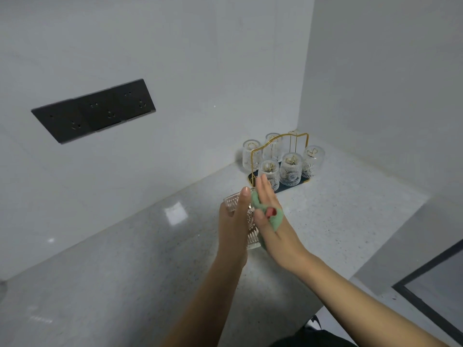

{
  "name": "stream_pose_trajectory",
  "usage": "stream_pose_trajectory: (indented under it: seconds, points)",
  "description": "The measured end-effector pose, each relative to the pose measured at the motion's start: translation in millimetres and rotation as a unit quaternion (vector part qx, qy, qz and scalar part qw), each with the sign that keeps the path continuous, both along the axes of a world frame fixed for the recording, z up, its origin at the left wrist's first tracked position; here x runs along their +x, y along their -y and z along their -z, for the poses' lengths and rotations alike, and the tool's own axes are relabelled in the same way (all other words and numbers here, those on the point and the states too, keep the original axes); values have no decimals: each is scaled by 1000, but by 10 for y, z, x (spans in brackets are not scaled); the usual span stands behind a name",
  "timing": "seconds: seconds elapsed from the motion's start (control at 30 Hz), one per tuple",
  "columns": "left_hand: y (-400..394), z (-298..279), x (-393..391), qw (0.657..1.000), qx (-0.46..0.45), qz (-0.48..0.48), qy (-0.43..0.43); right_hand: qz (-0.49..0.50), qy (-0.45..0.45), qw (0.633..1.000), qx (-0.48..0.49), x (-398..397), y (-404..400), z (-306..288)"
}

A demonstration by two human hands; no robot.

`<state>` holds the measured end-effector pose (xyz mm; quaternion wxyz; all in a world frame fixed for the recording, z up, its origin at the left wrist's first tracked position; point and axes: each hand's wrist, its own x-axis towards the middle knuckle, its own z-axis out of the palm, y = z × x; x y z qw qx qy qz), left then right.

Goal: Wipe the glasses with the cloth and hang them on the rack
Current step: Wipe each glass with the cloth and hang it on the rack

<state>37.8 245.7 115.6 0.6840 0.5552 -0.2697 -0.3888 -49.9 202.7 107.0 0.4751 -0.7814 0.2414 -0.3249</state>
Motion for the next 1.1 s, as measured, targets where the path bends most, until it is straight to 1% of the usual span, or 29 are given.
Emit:
stream_pose_trajectory:
  seconds: [0.03, 0.07, 0.1, 0.13, 0.17, 0.2, 0.23, 0.27, 0.3, 0.33, 0.37, 0.4, 0.43, 0.47, 0.5, 0.53, 0.57, 0.6, 0.67, 0.73, 0.8, 0.87, 0.97, 1.03, 1.1]
  points:
    - [-8, -31, -30, 1000, -3, 0, -5, 15, 5, 998, 61, 16, 49, -29]
    - [-14, -57, -54, 1000, -6, 3, -9, 39, -6, 989, 145, 28, 117, -70]
    - [-20, -101, -92, 1000, -11, 11, -6, 58, -25, 972, 229, 34, 191, -91]
    - [-27, -125, -115, 1000, -13, 13, 0, 71, -39, 956, 283, 37, 233, -109]
    - [-27, -142, -114, 1000, -12, 5, 5, 75, -44, 956, 280, 33, 216, -129]
    - [-24, -163, -94, 1000, -11, -13, -1, 67, -33, 970, 230, 35, 146, -145]
    - [-24, -173, -58, 999, -10, -33, -1, 53, -10, 986, 159, 45, 50, -163]
    - [-18, -185, -28, 999, -15, -37, -1, 46, 10, 994, 96, 63, -36, -187]
    - [-17, -191, -14, 999, -16, -29, 2, 42, 20, 997, 56, 72, -84, -190]
    - [-13, -210, -19, 1000, -16, -19, 9, 39, 27, 998, 42, 68, -102, -192]
    - [-14, -242, -36, 1000, -5, -16, 10, 40, 27, 997, 55, 78, -58, -174]
    - [-18, -246, -39, 1000, 7, -17, 3, 40, 19, 994, 96, 82, -1, -191]
    - [-27, -267, -51, 1000, 18, -16, -12, 51, -4, 985, 165, 83, 80, -194]
    - [-28, -289, -62, 999, 19, -13, -27, 49, -22, 966, 253, 86, 153, -200]
    - [-28, -301, -67, 999, 23, -9, -39, 43, -22, 945, 325, 89, 200, -188]
    - [-26, -310, -56, 998, 30, -2, -50, 29, -6, 931, 363, 78, 214, -185]
    - [-11, -297, -33, 998, 40, -5, -57, 19, 8, 928, 372, 64, 209, -167]
    - [3, -286, -11, 997, 53, -22, -51, 20, 11, 931, 365, 55, 185, -179]
    - [34, -270, 25, 995, 77, -65, 3, 33, 4, 945, 324, 32, 98, -235]
    - [65, -278, 67, 990, 98, -95, 39, 53, 33, 964, 259, 22, 3, -242]
    - [68, -311, 83, 989, 117, -85, 44, 56, 59, 979, 187, 39, -82, -248]
    - [61, -315, 82, 989, 129, -57, 31, 67, 57, 985, 149, 75, -106, -218]
    - [48, -320, 62, 989, 122, -54, 70, 66, 65, 984, 155, 69, -89, -280]
    - [8, -329, 73, 988, 112, -36, 96, 69, 63, 978, 187, 61, -17, -310]
    - [-11, -297, 47, 990, 96, -37, 96, 77, 45, 968, 236, 64, 115, -331]
